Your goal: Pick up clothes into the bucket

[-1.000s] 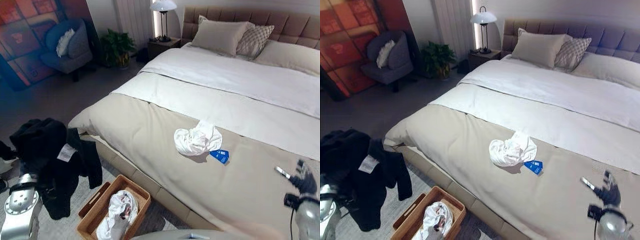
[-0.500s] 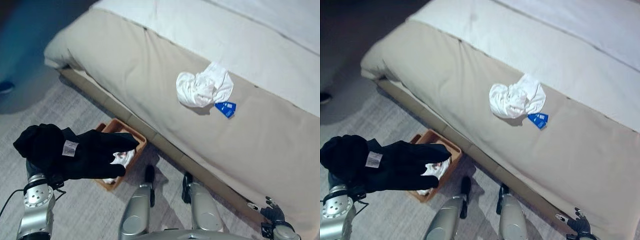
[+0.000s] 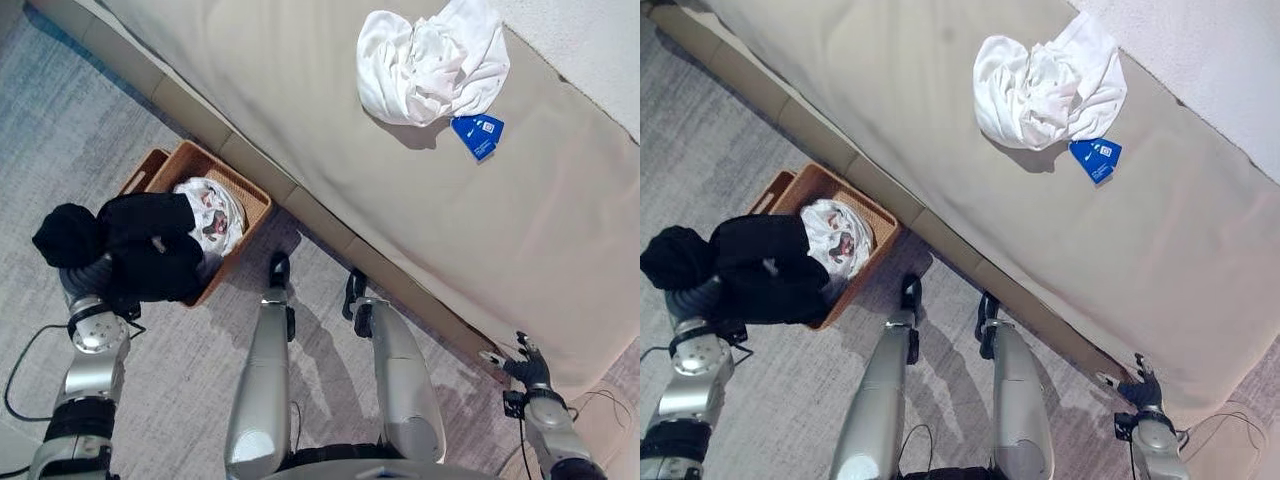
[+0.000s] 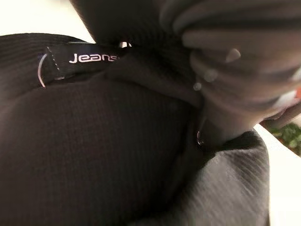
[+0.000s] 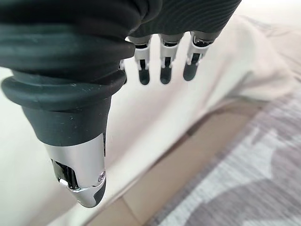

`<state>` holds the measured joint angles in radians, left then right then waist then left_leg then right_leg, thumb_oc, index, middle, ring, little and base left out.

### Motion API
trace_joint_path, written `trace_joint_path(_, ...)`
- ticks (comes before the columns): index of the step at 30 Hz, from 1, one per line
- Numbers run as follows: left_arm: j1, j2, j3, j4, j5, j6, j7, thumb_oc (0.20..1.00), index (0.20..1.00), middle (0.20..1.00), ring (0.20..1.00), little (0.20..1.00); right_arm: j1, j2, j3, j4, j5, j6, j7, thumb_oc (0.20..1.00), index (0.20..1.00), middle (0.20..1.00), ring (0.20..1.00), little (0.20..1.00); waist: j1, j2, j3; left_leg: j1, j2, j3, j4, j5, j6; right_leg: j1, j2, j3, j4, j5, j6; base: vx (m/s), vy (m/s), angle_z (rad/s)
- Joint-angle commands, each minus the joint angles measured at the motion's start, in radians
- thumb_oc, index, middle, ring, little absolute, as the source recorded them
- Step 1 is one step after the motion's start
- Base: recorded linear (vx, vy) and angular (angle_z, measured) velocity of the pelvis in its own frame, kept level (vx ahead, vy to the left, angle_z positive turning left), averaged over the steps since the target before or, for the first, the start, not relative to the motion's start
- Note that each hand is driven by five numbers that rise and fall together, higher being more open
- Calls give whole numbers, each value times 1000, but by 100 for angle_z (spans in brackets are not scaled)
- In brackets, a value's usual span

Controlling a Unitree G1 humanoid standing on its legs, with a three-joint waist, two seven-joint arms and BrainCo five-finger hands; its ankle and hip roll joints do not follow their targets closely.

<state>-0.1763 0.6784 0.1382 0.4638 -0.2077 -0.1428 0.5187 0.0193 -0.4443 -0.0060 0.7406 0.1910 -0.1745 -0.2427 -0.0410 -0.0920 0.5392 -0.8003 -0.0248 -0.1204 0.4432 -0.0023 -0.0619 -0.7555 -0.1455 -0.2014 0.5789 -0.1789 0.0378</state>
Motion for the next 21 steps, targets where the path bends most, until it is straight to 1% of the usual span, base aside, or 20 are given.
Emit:
trace_joint_path(1, -39, 86, 25, 37, 34, -30, 56, 200, 200, 200, 200, 200, 25, -20, 43, -7, 36, -37, -43, 1000, 1000, 1000, 1000, 1000, -10, -40, -19, 10, -24, -22, 83, -111, 19, 38, -65, 7, -108, 101, 89, 0, 0, 0)
trace_joint_path(2, -53, 94, 17, 48, 34, -24, 59, 200, 200, 200, 200, 200, 19, -18, 51, -12, 37, -39, -46, 1000, 1000, 1000, 1000, 1000, -12, -45, -19, -2, -23, -24, 82, -111, 19, 26, -63, 6, -112, 104, 90, 37, 3, 3)
trace_joint_path(3, -74, 114, 14, 66, 29, -19, 64, 200, 200, 200, 200, 200, 17, -20, 62, -30, 38, -41, -50, 1000, 1000, 1000, 1000, 1000, -17, -57, -19, -14, -20, -27, 77, -110, 19, 16, -60, 3, -123, 112, 94, 37, 3, 5)
trace_joint_path(4, -76, 115, 13, 68, 28, -19, 64, 200, 200, 200, 200, 200, 17, -19, 61, -30, 38, -41, -50, 1000, 1000, 1000, 1000, 1000, -16, -57, -19, -15, -20, -27, 77, -110, 19, 15, -60, 3, -123, 112, 94, 46, 21, 2)
trace_joint_path(5, -106, 132, 8, 91, 12, -14, 73, 200, 200, 200, 200, 200, 9, -18, 76, -26, 38, -44, -54, 1000, 1000, 1000, 1000, 1000, -20, -68, -19, -26, -17, -28, 77, -112, 20, 8, -58, 3, -135, 119, 97, 37, 15, -1)
trace_joint_path(7, -111, 144, 3, 91, 14, -10, 73, 200, 200, 200, 200, 200, 8, -17, 81, -25, 39, -43, -55, 1000, 1000, 1000, 1000, 1000, -21, -70, -19, -34, -18, -28, 81, -114, 22, 2, -57, 1, -137, 121, 99, 35, 16, 0)
trace_joint_path(8, -113, 160, 3, 101, 18, 6, 77, 219, 219, 219, 219, 219, 4, -14, 88, -20, 39, -43, -59, 1000, 1000, 1000, 1000, 1000, -21, -75, -19, -40, -16, -31, 87, -119, 25, -1, -56, 3, -140, 124, 101, 0, 0, 0)
trace_joint_path(9, -114, 161, 3, 102, 18, 6, 76, 395, 395, 395, 395, 395, 3, -14, 89, -19, 39, -44, -59, 1000, 1000, 1000, 1000, 1000, -21, -76, -19, -41, -16, -31, 88, -120, 25, -1, -56, 3, -140, 124, 101, 0, 0, 0)
trace_joint_path(10, -115, 172, 2, 105, 33, 16, 78, 1000, 1000, 1000, 1000, 1000, -2, -14, 93, -12, 41, -43, -59, 1000, 1000, 1000, 1000, 1000, -21, -78, -19, -43, -17, -29, 93, -123, 26, -1, -53, 6, -143, 124, 101, 15, 17, -4)
trace_joint_path(12, -113, 197, -13, 117, 82, 49, 70, 1000, 1000, 1000, 1000, 1000, -9, -15, 99, -11, 48, -41, -55, 1000, 1000, 1000, 1000, 1000, -21, -80, -19, -45, -16, -27, 101, -130, 29, -3, -52, 10, -143, 125, 104, 20, 44, -4)
trace_joint_path(13, -105, 205, -10, 116, 103, 52, 67, 1000, 1000, 1000, 1000, 1000, -11, -19, 101, -10, 48, -41, -51, 1000, 1000, 1000, 1000, 1000, -20, -80, -19, -45, -15, -25, 103, -133, 30, -3, -52, 13, -144, 124, 104, 11, 57, -4)
trace_joint_path(15, -103, 198, -16, 139, 139, 73, 63, 1000, 1000, 1000, 1000, 1000, -18, -20, 110, -15, 50, -42, -40, 1000, 1000, 1000, 1000, 1000, -23, -80, -19, -44, -16, -18, 114, -141, 34, -5, -52, 22, -142, 124, 103, 4, 63, -4)
trace_joint_path(17, -107, 197, -21, 145, 158, 79, 62, 1000, 1000, 1000, 1000, 1000, -19, -22, 115, -16, 50, -43, -35, 1000, 1000, 1000, 1000, 1000, -24, -80, -19, -42, -16, -15, 115, -143, 35, -5, -52, 25, -142, 124, 102, -1, 44, -7)
trace_joint_path(21, -91, 196, -27, 165, 222, 112, 51, 1000, 1000, 1000, 1000, 1000, -23, -19, 128, -9, 44, -43, -22, 1000, 1000, 1000, 1000, 1000, -25, -75, -19, -18, -15, -5, 106, -141, 36, 10, -51, 35, -147, 123, 101, -13, 34, -8)
